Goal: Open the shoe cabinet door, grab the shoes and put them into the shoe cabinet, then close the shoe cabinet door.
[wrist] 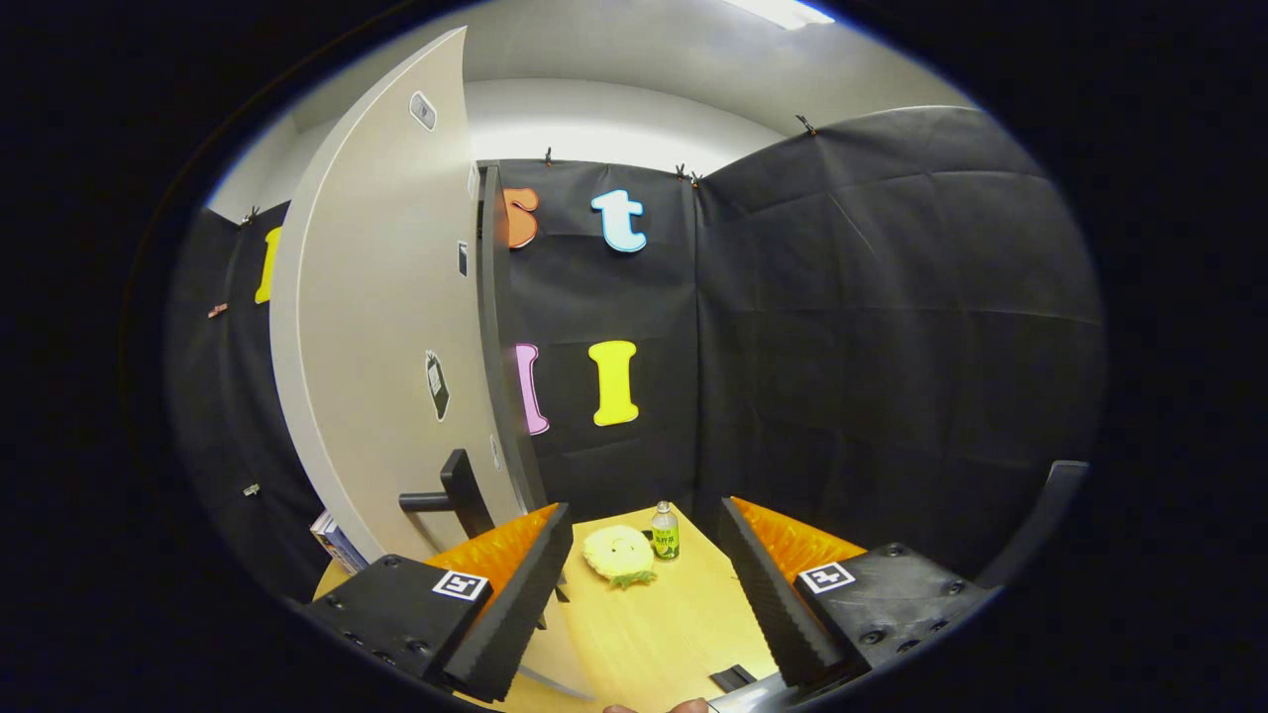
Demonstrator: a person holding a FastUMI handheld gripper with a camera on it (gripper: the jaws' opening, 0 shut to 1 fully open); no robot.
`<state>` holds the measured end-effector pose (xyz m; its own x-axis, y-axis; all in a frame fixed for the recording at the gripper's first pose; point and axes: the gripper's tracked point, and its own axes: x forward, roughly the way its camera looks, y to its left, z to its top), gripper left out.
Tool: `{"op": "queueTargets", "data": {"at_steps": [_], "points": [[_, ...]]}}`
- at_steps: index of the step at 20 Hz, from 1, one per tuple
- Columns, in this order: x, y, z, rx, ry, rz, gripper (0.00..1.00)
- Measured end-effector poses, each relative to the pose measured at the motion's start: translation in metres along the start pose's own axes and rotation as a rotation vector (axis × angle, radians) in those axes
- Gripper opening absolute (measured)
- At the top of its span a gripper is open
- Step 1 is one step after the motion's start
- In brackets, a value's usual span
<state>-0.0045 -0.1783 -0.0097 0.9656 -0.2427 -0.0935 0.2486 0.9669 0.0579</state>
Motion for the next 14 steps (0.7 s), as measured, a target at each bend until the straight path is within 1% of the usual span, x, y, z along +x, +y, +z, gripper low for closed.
{"op": "queueTargets", "data": {"at_steps": [5, 8, 14], "points": [[-0.018, 0.057, -0.010, 0.006, 0.023, 0.088, 0.98], [-0.026, 0.103, -0.016, 0.007, 0.030, 0.152, 0.98], [-0.023, 0.191, -0.026, 0.013, 0.025, 0.261, 0.98]]}}
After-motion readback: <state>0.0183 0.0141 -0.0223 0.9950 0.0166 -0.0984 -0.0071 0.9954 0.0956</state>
